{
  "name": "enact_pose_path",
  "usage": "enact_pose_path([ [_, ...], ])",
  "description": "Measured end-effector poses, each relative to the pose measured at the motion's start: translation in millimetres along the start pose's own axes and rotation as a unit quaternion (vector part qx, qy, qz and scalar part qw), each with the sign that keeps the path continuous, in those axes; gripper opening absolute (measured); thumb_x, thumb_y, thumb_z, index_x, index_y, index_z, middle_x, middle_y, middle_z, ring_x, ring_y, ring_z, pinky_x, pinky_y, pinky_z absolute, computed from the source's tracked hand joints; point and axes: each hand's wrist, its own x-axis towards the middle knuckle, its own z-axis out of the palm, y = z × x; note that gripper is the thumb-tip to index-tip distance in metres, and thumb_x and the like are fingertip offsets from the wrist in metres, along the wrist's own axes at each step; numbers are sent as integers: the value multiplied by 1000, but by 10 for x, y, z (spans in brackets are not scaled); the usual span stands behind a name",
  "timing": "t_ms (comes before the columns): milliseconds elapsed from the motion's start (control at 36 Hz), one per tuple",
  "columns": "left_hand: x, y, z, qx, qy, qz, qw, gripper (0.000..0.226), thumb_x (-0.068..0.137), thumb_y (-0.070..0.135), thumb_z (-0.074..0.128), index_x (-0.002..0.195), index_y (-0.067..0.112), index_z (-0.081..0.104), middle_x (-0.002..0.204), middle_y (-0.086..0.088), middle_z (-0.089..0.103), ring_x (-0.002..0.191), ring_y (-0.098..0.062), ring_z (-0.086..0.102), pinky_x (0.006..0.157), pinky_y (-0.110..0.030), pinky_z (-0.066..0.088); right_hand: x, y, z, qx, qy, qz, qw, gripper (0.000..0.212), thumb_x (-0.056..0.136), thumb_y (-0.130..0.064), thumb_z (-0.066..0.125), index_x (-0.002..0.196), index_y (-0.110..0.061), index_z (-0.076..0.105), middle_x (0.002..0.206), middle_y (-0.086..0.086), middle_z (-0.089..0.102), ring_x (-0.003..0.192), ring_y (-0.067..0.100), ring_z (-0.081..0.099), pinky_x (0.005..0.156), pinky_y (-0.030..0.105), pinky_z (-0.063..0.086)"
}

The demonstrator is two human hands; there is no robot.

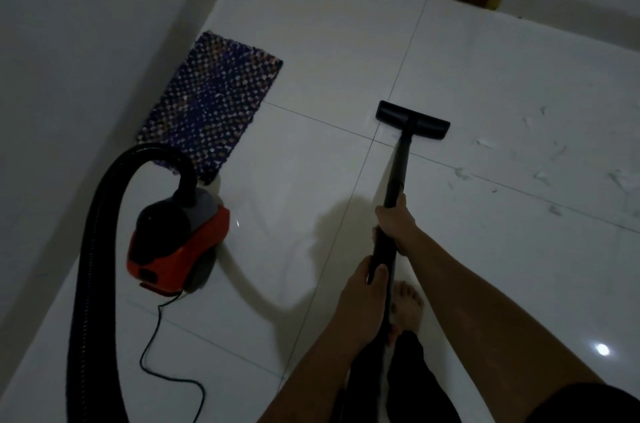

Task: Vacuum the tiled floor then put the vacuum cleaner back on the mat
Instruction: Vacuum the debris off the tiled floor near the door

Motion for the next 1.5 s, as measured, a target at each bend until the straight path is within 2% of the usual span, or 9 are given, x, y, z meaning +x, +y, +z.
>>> enact_pose_path([
  [194, -109, -58, -53, -4, -15, -13, 1000, 16, 101, 33, 34, 111, 32, 46, 74, -9, 50, 47, -19, 46, 49, -29, 43, -92, 104, 42, 17, 10, 12, 1000, 65, 94, -10, 43, 149, -29, 14, 76, 12, 51, 47, 20, 52, 43, 28, 44],
  [306, -171, -137, -104, 4, -9, -15, 1000, 21, 100, 33, 34, 116, 31, 48, 72, -5, 52, 50, -17, 48, 55, -31, 43, -170, 164, 105, 23, 6, 14, 1000, 67, 93, -9, 42, 149, -30, 13, 75, 11, 51, 48, 20, 51, 44, 29, 45],
  [389, -255, -186, -163, -4, -14, -14, 1000, 19, 101, 33, 34, 112, 29, 48, 68, -4, 52, 48, -15, 49, 52, -29, 44, -244, 208, 184, 24, 4, 14, 1000, 69, 94, -10, 42, 150, -31, 10, 73, 10, 51, 48, 20, 51, 45, 30, 45],
  [500, -364, -280, -250, -8, -5, -24, 1000, 32, 101, 32, 34, 130, 24, 45, 69, -6, 54, 49, -16, 52, 43, -25, 46, -353, 277, 302, 19, -6, 11, 1000, 68, 94, -9, 41, 150, -30, 9, 72, 10, 51, 49, 20, 50, 45, 30, 44],
  [722, -596, -452, -434, -15, 7, -42, 999, 37, 101, 31, 33, 135, 20, 42, 69, -9, 53, 47, -18, 50, 38, -22, 45, -499, 446, 597, -1, -18, 8, 1000, 75, 92, -11, 43, 151, -32, 1, 81, 15, 55, 60, 26, 56, 68, 44, 56],
  [861, -666, -530, -538, -3, 11, -34, 999, 36, 102, 28, 33, 136, 18, 42, 70, -5, 52, 52, -17, 52, 34, -15, 43, -570, 498, 727, 7, -17, 8, 1000, 73, 95, -11, 43, 152, -29, 1, 92, 17, 56, 53, 21, 54, 49, 32, 49],
  [1000, -694, -591, -607, 2, 18, -37, 999, 35, 102, 27, 34, 135, 18, 42, 70, -4, 54, 50, -15, 53, 34, -15, 43, -587, 534, 822, -1, -28, 13, 1000, 73, 95, -12, 42, 152, -30, -1, 88, 15, 56, 53, 20, 54, 48, 31, 48],
  [1139, -567, -557, -573, -3, 18, -36, 999, 35, 102, 29, 34, 134, 19, 42, 69, -6, 54, 49, -16, 53, 35, -17, 45, -434, 470, 793, -5, -31, 14, 999, 74, 95, -15, 42, 152, -32, -3, 97, 18, 56, 54, 22, 54, 67, 40, 55],
  [1500, 209, -59, 142, -28, 15, -16, 999, 35, 101, 33, 33, 132, 23, 43, 69, -5, 53, 46, -15, 49, 51, -28, 43, 357, 52, -49, 10, -39, 14, 999, 75, 93, -9, 42, 150, -37, 2, 80, 15, 52, 49, 22, 51, 48, 32, 47],
])
